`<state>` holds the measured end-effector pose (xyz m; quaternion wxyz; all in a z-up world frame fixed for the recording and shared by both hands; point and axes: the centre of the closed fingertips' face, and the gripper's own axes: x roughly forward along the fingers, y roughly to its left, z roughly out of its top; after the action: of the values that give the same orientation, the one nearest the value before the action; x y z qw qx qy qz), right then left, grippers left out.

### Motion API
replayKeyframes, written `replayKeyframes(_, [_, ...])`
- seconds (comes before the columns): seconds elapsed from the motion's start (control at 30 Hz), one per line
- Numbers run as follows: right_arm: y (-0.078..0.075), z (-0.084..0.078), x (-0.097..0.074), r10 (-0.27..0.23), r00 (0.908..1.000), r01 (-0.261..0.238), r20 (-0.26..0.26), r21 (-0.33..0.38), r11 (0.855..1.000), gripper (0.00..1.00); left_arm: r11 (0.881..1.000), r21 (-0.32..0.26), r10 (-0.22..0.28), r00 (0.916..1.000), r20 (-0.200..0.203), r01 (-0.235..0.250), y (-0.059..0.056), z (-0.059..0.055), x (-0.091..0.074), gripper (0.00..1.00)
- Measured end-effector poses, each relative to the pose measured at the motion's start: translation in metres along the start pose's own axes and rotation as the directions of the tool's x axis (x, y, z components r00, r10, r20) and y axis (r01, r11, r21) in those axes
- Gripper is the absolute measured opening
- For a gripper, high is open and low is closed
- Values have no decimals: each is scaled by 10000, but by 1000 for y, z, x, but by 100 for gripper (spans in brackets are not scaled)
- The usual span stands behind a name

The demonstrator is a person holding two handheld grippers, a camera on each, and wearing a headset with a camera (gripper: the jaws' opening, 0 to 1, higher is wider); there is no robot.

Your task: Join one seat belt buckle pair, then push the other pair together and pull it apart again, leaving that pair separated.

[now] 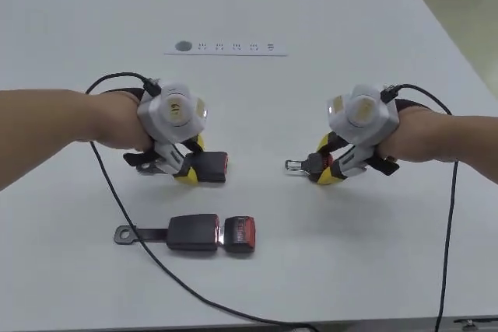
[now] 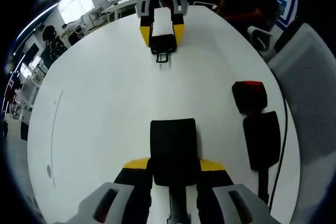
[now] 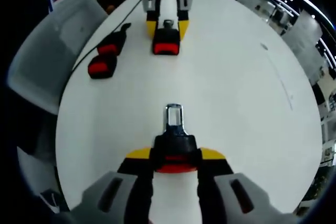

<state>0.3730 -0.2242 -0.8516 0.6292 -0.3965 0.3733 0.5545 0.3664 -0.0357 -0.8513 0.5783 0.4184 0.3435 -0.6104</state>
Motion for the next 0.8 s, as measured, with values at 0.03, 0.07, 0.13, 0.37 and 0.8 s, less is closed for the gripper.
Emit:
replayKeyframes(0.03, [0,0,0,-27,10000,27,-18,32,10000,30,10000,-68,15,10000,34,-15,0,0,0,33])
replayKeyframes(0.07, [-1,1,1,-77,10000,77,-52,64,9999,30,10000,-83,28,10000,71,-27,1,0,0,33])
replayKeyframes(0.13, [-1,4,1,-194,9998,195,-55,31,9998,30,9998,-169,65,9999,126,-63,1,0,0,33])
replayKeyframes(0.37, [-2,27,11,-343,9993,342,136,75,9994,31,9990,-369,257,9995,170,-250,3,0,-1,32])
replayKeyframes(0.8, [2,71,30,-460,9985,469,295,-322,9984,31,9984,-441,351,9994,42,-348,8,-6,0,32])
